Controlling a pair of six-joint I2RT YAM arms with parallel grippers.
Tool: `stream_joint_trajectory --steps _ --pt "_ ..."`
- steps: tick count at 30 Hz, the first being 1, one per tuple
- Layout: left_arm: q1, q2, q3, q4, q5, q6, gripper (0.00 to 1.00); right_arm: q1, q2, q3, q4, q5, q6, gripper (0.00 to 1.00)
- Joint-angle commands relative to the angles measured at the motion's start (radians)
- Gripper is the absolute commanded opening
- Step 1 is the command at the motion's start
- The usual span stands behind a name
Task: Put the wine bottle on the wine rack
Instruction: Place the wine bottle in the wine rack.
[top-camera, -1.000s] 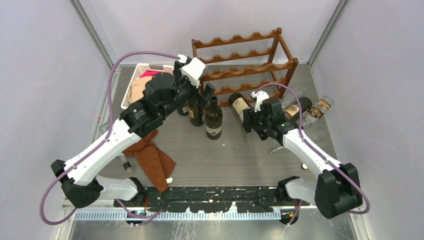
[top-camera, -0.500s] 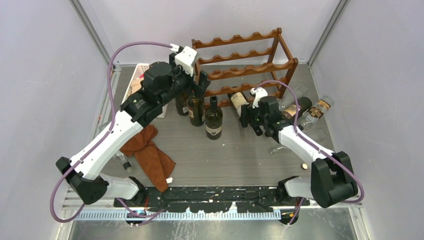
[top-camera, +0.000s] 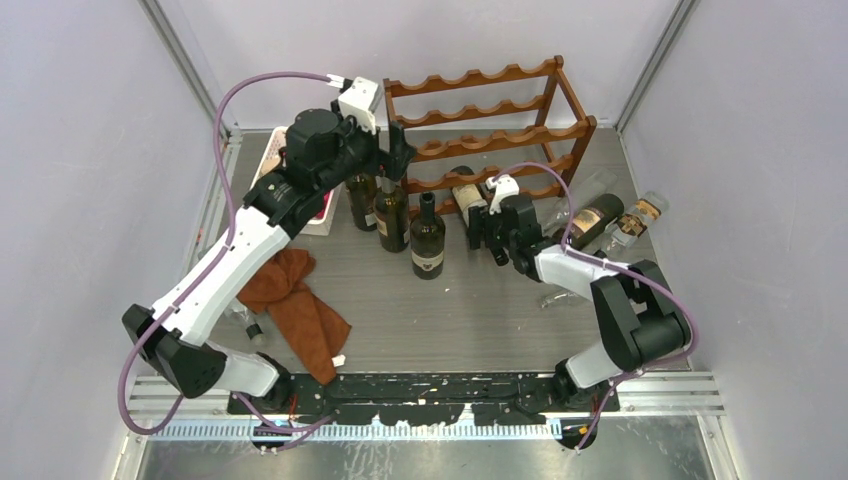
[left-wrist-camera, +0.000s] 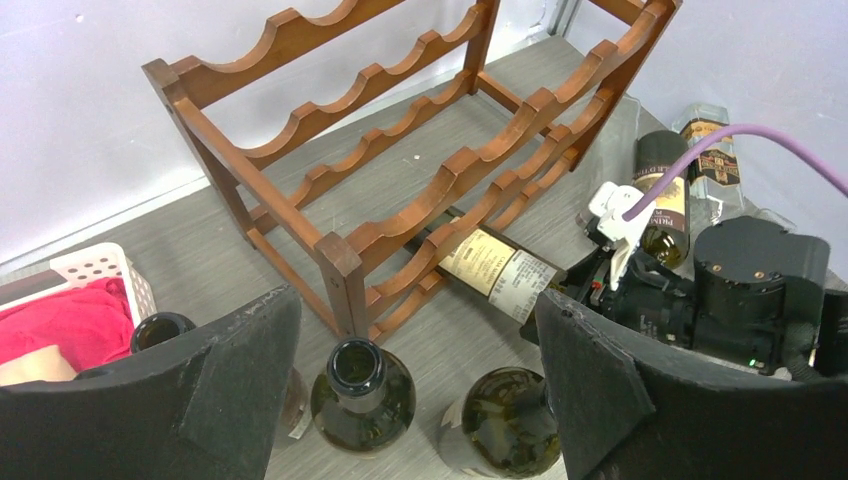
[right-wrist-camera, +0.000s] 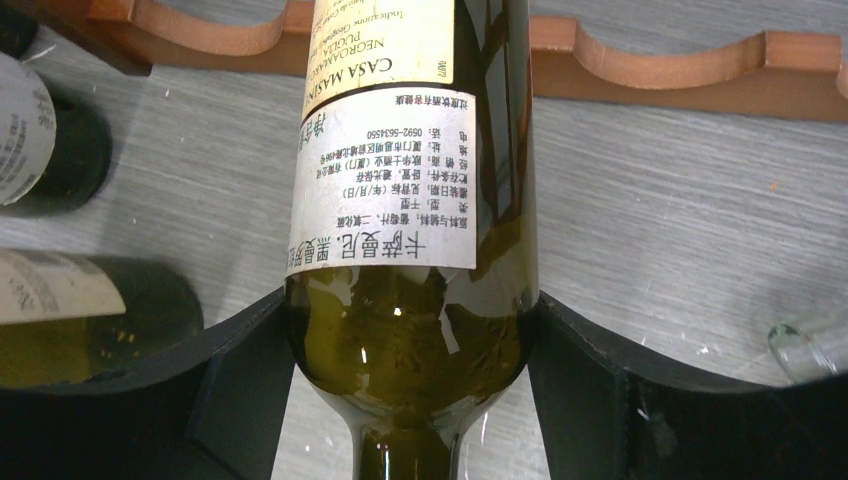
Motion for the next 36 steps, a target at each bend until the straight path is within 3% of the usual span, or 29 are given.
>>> stream_joint_trajectory --steps 1,10,18,25,31,36 --pt "0.026 0.012 0.066 0.064 0.042 -0.038 0.86 0.007 0.019 0.048 0.308 0.091 0.019 0.01" --pt "0.08 0.058 0.105 0.057 0.07 -0.038 0.86 0.015 0.139 0.14 0.356 0.135 0.07 0.02" --pt "0.124 0.118 0.14 0.072 0.103 -0.052 0.86 0.015 0.233 0.217 0.362 0.17 0.095 0.09" --pt "0.155 0.178 0.186 0.087 0.143 -0.054 0.85 0.016 0.298 0.279 0.351 0.189 0.097 0.27" --pt "0.175 0.209 0.196 0.099 0.168 -0.061 0.85 0.015 0.344 0.311 0.331 0.209 0.095 0.58" --pt "0.183 0.208 0.186 0.111 0.171 -0.066 0.85 0.012 0.371 0.343 0.295 0.203 0.099 0.73"
